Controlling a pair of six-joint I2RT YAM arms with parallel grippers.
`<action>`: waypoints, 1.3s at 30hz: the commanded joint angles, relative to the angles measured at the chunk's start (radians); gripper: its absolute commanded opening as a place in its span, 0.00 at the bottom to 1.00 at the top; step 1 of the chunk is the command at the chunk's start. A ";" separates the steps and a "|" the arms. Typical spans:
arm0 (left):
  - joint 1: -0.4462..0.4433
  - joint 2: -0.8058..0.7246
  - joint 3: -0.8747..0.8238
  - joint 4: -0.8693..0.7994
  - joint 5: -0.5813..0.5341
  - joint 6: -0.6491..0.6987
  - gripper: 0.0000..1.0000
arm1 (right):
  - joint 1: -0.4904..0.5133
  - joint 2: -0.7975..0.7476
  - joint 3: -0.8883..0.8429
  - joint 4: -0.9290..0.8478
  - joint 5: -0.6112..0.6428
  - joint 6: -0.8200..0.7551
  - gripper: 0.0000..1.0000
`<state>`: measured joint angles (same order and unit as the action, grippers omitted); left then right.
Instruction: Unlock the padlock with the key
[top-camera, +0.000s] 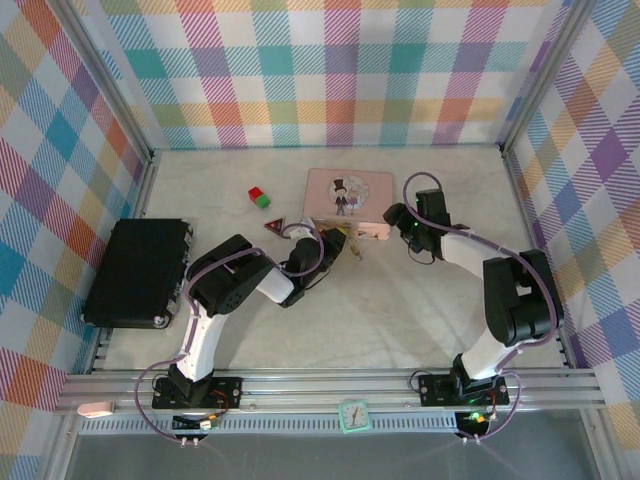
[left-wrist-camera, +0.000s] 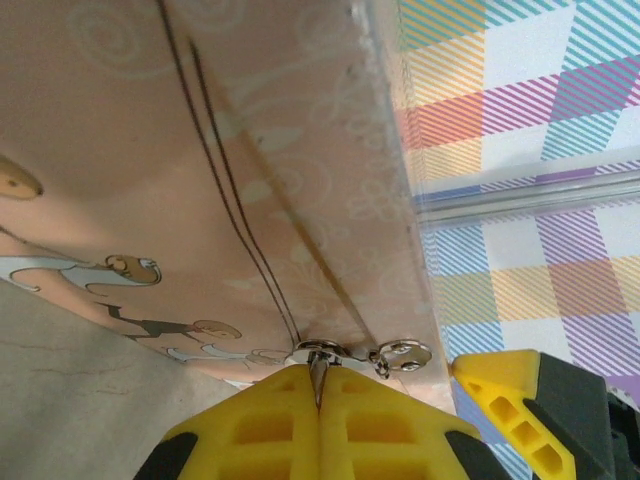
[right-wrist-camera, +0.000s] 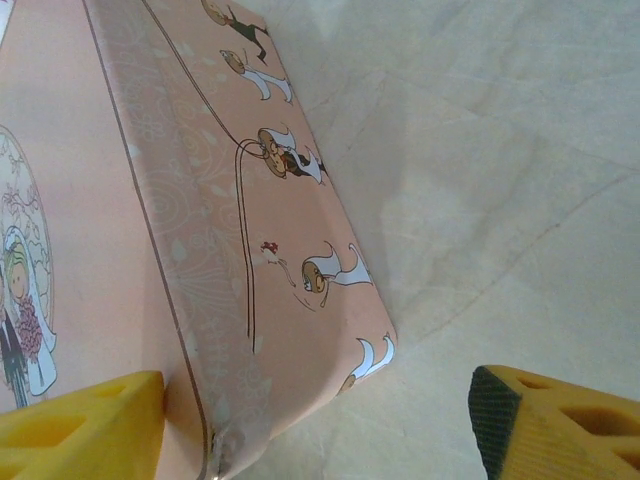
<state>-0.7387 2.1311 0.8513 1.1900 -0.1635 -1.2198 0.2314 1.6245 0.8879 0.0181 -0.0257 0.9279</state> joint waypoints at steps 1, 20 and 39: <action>0.018 -0.006 -0.031 0.040 -0.145 -0.023 0.00 | -0.021 -0.016 -0.055 -0.115 0.109 0.025 0.76; 0.004 0.018 -0.007 0.102 -0.080 0.016 0.00 | -0.030 0.079 0.188 -0.087 -0.092 -0.240 0.85; 0.007 0.045 0.028 0.155 -0.208 0.038 0.00 | -0.081 0.007 -0.119 0.003 -0.008 0.090 0.71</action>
<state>-0.7395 2.1685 0.8551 1.2846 -0.2699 -1.2068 0.1814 1.6299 0.8474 0.0929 -0.1307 0.9230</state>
